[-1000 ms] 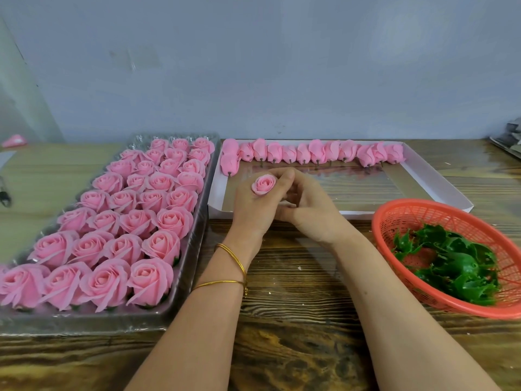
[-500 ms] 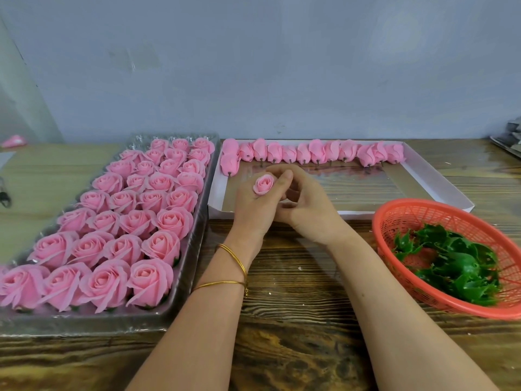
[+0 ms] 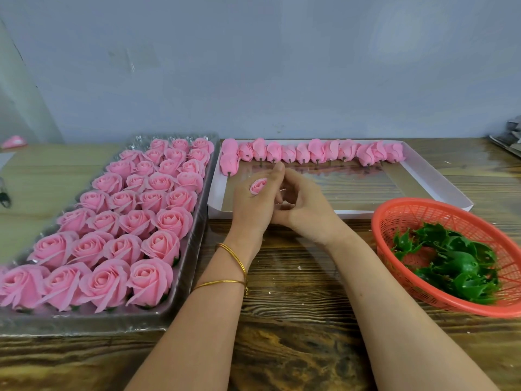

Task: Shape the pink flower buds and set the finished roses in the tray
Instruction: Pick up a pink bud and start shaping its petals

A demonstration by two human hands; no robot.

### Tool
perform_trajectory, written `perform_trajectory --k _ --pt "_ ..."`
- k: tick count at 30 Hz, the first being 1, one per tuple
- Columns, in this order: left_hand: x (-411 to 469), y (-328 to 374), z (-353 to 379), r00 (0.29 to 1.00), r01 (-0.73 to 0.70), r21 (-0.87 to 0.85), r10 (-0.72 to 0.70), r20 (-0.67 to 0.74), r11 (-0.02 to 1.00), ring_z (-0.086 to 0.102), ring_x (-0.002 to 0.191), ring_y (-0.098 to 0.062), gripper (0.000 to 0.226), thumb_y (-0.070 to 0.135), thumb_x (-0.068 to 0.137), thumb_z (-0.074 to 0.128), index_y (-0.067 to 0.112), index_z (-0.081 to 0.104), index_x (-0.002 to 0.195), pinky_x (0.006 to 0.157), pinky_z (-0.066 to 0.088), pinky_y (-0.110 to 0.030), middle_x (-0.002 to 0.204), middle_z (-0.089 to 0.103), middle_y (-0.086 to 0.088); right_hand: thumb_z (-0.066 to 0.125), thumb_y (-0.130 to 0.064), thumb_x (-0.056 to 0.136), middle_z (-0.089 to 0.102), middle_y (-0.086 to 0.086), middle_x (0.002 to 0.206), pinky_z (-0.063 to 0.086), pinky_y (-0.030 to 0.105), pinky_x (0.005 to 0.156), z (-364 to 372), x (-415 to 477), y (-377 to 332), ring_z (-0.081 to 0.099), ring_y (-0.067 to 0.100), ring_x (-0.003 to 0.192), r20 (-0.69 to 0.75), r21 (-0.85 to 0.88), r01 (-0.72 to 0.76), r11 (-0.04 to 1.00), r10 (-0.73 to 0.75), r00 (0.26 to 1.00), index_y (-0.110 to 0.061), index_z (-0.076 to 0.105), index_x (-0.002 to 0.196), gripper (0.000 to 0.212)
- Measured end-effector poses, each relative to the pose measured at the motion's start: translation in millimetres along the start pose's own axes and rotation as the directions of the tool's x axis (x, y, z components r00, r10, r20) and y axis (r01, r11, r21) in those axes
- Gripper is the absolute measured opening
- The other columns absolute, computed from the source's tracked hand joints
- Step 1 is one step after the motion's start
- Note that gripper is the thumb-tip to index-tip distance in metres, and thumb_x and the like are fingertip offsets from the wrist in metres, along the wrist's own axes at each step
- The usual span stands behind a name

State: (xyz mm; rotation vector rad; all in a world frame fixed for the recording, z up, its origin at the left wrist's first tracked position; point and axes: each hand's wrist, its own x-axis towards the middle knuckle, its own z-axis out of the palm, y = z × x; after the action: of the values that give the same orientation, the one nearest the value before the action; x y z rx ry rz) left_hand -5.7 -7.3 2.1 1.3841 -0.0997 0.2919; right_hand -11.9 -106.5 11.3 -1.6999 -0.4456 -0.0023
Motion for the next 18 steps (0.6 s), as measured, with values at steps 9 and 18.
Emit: perform_trajectory --k 9,18 --pt "-2.4 1.9 -2.1 0.999 0.001 -0.019 0.0 0.042 1.0 0.067 0.071 -0.004 0.007 0.012 0.085 0.072 0.016 0.07 0.079 0.057 0.052 -0.018 0.071 0.07 0.005 0.066 0.022 0.076 0.066 0.004 0.103 0.053 0.018 0.075 -2.6 -1.0 0.9 0.065 0.002 0.09 0.002 0.051 -0.011 0.999 0.011 1.0 -0.005 0.054 0.114 0.048" --pt "-0.4 -0.5 -2.6 1.0 0.005 0.023 -0.005 0.01 1.0 0.06 0.063 -0.012 0.047 0.034 0.094 0.06 0.026 0.06 0.048 0.055 0.051 -0.017 0.058 0.056 -0.005 0.069 0.017 0.075 0.063 0.007 0.091 0.051 0.028 0.074 -1.7 -0.3 2.6 0.059 0.016 0.084 -0.001 0.031 -0.018 0.999 0.018 1.0 -0.002 0.057 0.115 0.045"
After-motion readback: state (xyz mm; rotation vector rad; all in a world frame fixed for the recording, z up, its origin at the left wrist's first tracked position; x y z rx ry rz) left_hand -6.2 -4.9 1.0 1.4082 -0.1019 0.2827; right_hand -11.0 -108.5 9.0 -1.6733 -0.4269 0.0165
